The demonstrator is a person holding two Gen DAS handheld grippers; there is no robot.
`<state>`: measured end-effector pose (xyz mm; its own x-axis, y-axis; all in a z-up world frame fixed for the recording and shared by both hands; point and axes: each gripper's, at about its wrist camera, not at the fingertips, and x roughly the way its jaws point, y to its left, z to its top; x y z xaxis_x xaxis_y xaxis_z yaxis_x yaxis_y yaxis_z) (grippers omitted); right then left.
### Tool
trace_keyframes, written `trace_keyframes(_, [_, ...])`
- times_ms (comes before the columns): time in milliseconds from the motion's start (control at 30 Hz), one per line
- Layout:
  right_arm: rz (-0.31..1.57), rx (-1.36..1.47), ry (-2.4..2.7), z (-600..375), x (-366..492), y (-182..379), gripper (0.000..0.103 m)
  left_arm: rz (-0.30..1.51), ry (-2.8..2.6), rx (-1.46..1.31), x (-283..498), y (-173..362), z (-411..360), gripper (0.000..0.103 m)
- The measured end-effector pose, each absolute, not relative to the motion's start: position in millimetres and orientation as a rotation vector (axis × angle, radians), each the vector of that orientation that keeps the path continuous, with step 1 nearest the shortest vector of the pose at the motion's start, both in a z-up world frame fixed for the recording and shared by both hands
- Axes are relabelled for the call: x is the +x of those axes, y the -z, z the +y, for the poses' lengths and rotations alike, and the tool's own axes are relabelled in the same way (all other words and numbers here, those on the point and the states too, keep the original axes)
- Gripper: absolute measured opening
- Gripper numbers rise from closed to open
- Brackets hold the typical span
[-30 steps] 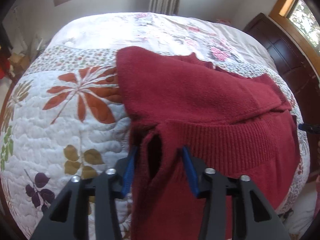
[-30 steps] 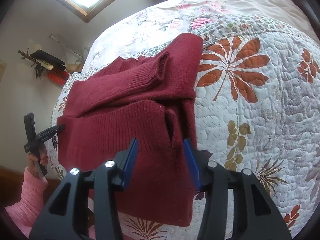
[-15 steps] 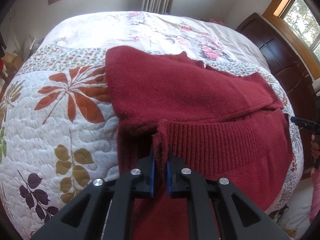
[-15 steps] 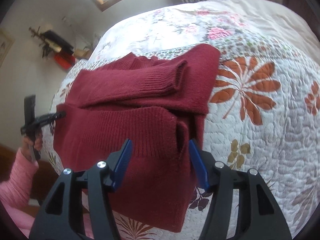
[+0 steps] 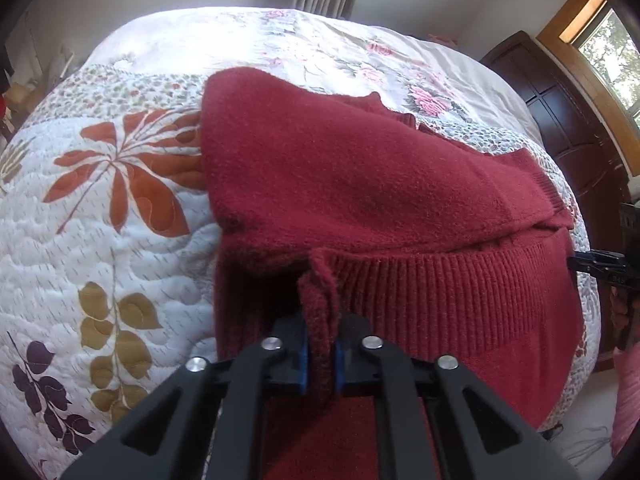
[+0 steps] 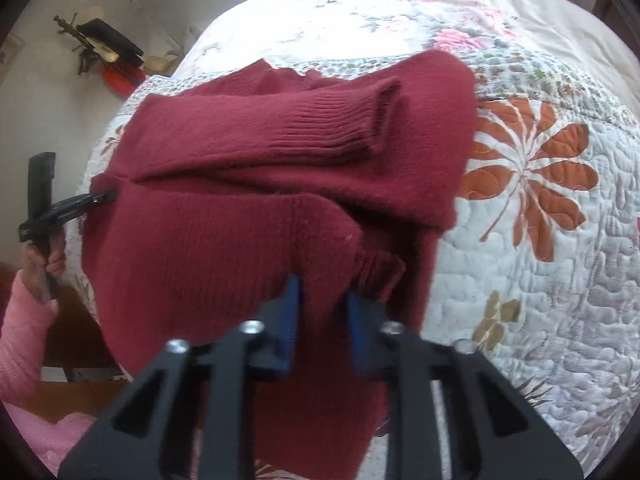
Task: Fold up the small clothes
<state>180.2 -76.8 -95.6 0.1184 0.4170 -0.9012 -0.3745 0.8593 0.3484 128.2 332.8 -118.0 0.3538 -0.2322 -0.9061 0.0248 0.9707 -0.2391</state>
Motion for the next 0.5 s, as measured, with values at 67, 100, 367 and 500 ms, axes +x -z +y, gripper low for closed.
trace_keyframes(67, [1.313,0.019,-0.579,-76,178,91,0.012,1.182,0.163,-0.189,126,114,330,0.007])
trace_keyframes(100, [1.302,0.023,-0.582,-77,176,88,0.011,1.169,0.162,-0.194,123,111,330,0.007])
trace_keyframes(367, [1.177,0.102,-0.653,-93,161,45,0.009,1.045,0.171,-0.267,102,66,340,0.007])
trace_keyframes(500, [1.113,0.148,-0.674,-100,159,21,0.009,0.983,0.178,-0.293,96,41,344,0.007])
